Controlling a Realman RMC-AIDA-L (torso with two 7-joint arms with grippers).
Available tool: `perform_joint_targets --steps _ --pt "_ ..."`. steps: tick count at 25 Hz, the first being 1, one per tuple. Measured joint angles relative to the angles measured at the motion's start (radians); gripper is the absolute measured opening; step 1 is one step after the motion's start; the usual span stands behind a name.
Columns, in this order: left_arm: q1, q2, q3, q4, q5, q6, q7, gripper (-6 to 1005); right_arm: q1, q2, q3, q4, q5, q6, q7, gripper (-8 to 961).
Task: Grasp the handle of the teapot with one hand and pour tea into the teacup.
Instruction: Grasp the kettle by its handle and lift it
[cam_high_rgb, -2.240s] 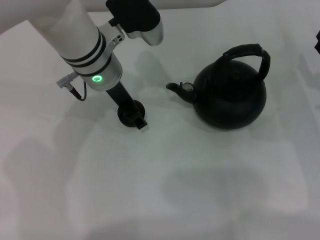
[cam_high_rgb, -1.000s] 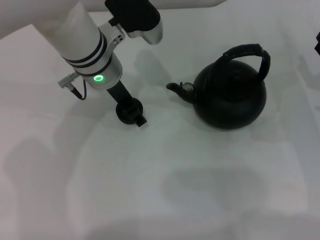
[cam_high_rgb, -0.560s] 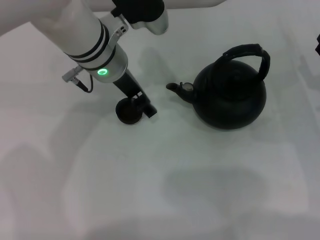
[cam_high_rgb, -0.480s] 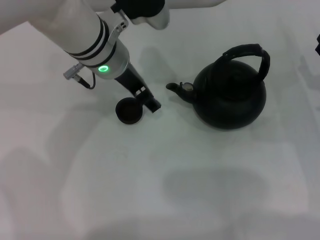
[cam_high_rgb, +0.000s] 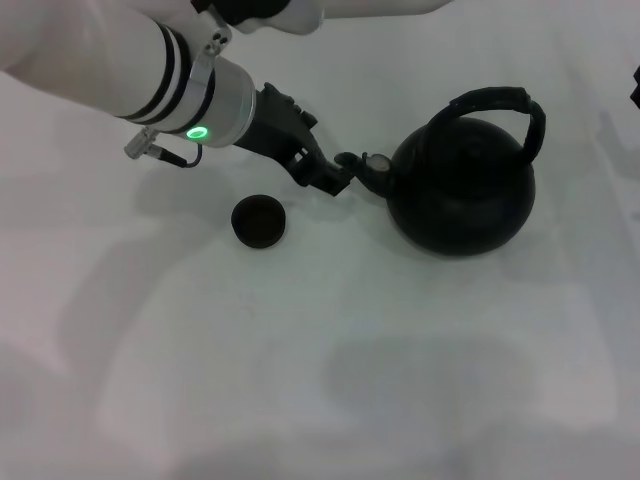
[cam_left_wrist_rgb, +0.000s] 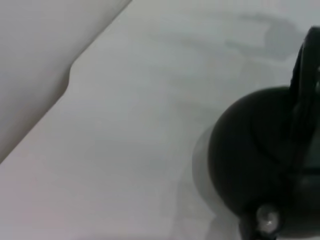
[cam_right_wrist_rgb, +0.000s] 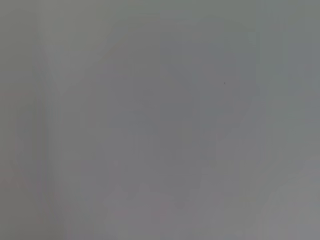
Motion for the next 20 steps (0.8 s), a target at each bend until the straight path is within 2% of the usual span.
perform_joint_targets --steps 12,20 --pt "0.022 -0.001 -0.009 0.012 -0.027 -0.011 0.026 815 -0.002 0.000 0.001 0.000 0.007 0.000 0.000 855" --pt "0.093 0.001 -0.052 0.030 -0.200 -0.098 0.169 815 -0.003 -0.001 0.008 0.000 0.013 -0.001 0.000 855"
